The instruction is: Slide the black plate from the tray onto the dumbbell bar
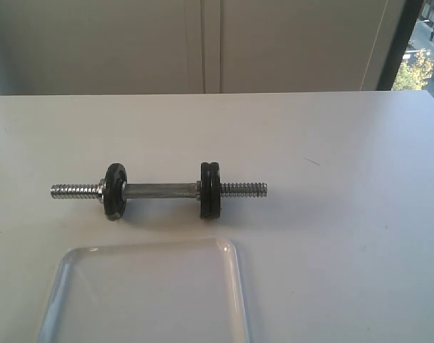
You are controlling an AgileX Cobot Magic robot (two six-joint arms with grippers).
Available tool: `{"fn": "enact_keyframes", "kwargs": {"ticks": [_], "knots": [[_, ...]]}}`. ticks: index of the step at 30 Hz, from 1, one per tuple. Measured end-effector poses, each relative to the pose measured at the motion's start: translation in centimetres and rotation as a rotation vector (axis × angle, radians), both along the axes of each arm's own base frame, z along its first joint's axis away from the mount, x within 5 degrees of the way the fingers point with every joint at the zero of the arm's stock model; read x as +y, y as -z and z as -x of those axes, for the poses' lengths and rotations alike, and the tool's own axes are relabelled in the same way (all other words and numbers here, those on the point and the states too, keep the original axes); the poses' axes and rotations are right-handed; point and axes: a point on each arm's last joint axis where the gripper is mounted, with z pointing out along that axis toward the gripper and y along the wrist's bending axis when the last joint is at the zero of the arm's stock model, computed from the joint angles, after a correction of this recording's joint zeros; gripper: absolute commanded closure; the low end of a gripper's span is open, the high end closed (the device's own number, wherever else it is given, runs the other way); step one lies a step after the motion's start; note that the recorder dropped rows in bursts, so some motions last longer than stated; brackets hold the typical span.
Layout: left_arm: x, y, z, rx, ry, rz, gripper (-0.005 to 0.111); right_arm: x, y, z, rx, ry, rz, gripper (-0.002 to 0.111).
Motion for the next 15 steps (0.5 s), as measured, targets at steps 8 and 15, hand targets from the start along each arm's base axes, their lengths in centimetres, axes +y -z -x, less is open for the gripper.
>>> {"fn": "enact_keyframes", "kwargs": {"ticks": [8, 15], "knots": [[0.09, 0.03, 0.00, 0.022, -0.071, 0.178, 0.107, 0.00, 0.00, 0.00, 0.000, 0.000, 0.000, 0.108], [0.10, 0.03, 0.00, 0.022, -0.072, 0.176, 0.107, 0.00, 0.00, 0.00, 0.000, 0.000, 0.000, 0.108]]}}
